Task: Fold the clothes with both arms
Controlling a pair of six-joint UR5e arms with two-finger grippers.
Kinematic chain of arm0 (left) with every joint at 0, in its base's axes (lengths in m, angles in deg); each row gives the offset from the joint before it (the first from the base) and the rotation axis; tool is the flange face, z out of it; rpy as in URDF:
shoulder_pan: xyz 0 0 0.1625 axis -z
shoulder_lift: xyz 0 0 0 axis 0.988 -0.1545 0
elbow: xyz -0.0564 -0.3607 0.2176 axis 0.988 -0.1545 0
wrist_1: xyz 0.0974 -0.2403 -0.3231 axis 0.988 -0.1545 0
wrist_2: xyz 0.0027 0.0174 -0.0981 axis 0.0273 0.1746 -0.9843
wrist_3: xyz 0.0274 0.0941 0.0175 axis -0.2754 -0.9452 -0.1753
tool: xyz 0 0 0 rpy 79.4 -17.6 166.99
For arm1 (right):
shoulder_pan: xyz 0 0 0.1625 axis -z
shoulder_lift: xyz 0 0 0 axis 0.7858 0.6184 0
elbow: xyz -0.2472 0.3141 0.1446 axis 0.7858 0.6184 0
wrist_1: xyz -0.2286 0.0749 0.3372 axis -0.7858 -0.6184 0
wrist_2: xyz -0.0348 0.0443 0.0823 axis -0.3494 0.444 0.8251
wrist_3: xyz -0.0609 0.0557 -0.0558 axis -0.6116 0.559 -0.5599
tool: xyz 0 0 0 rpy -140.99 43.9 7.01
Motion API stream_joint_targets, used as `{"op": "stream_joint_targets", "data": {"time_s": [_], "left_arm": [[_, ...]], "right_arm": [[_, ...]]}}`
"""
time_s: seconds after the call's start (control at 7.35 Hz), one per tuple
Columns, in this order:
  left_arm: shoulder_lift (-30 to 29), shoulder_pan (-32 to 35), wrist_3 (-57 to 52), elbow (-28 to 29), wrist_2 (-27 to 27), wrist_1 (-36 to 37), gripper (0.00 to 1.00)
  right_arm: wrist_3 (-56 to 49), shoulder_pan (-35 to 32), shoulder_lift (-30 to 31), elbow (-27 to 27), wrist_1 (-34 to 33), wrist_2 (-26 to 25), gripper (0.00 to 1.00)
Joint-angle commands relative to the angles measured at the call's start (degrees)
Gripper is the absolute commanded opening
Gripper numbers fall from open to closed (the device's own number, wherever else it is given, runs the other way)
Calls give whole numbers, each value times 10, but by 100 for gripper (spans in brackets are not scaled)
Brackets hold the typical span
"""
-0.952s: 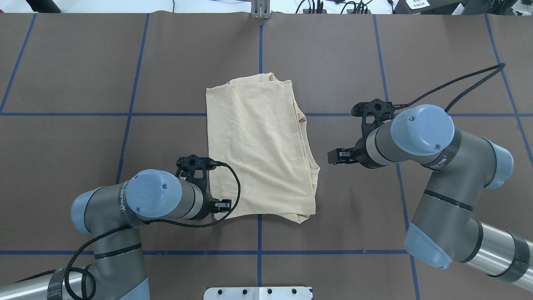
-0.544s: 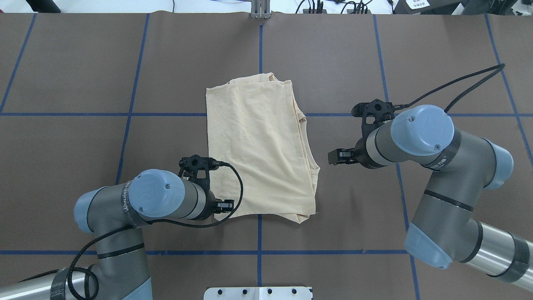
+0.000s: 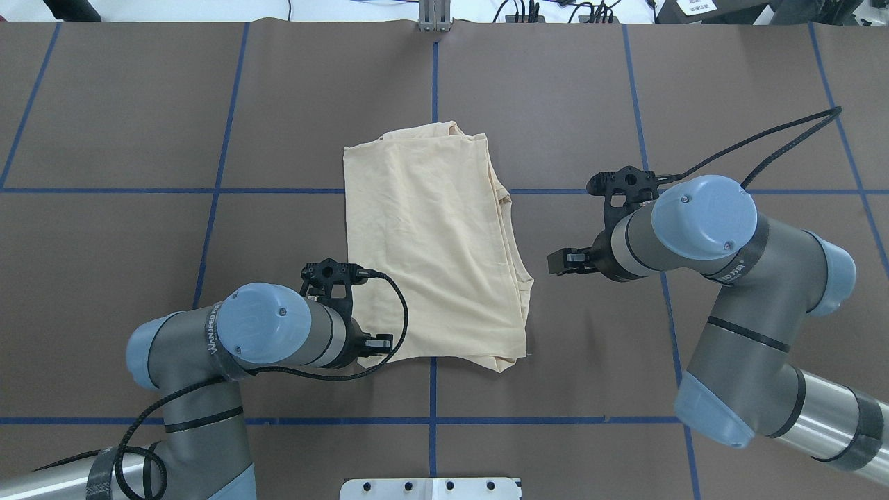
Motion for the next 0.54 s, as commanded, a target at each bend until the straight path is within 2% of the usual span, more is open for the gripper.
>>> {"op": "stream_joint_targets", "data": {"time_s": [0.0, 0.14, 0.27, 0.41], "left_arm": [[1, -12, 11, 0, 1, 0, 46], [1, -14, 13, 0, 1, 0, 41], [1, -14, 28, 0, 2, 0, 17], [2, -14, 35, -3, 2, 0, 0]], "right_arm": [[1, 1, 0, 0, 0, 0, 100], [1, 1, 0, 0, 0, -1, 100], [1, 1, 0, 1, 0, -1, 100], [3, 4, -3, 8, 0, -1, 100]]}}
